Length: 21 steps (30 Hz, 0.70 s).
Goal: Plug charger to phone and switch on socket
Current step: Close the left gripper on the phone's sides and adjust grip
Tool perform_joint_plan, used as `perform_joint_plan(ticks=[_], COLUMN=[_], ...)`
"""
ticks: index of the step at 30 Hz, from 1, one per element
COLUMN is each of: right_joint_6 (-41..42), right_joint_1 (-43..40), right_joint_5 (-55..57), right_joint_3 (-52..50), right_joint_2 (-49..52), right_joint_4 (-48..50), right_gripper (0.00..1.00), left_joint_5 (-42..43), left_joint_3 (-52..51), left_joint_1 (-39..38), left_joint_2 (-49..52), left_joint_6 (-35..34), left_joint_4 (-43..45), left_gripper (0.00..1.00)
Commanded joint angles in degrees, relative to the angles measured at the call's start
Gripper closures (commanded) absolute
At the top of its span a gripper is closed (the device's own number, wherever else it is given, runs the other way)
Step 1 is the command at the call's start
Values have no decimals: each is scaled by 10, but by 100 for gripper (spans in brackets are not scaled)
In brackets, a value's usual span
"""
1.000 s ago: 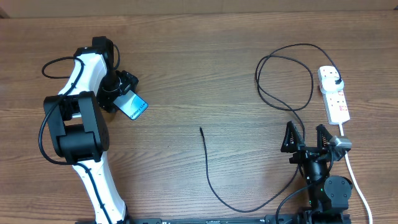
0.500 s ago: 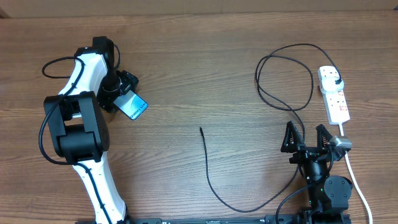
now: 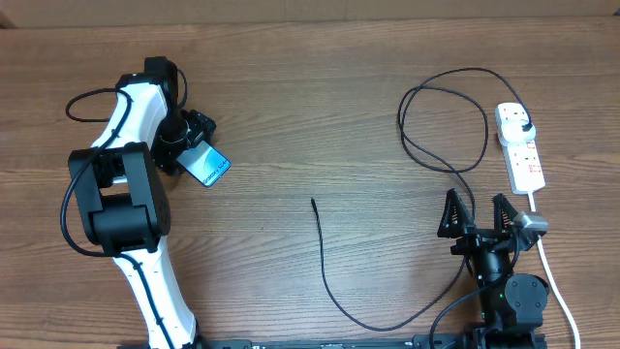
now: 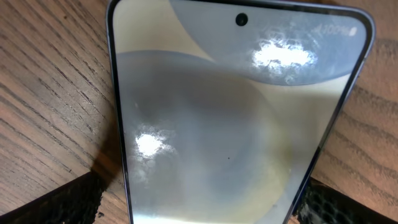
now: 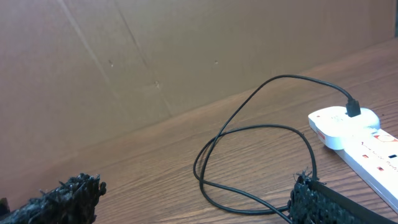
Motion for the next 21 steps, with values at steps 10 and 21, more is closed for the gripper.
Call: perform_joint_plan(ticks=[10,21], right_joint_6=[-3,-3], right_joint_1=[3,3], right_joint_5=[8,8], right_joint_3=[-6,-6], right_joint_2=[-4,-4], right_joint_4=[3,3], right_gripper=[0,0], left_joint_5=[-7,-5], left_joint_3=[-33,-33], left_joint_1=[-13,-14], left_joint_2=[43,43], left_joint_6=[0,-4], left_joint_4=[-2,-1], left_gripper=[7,16])
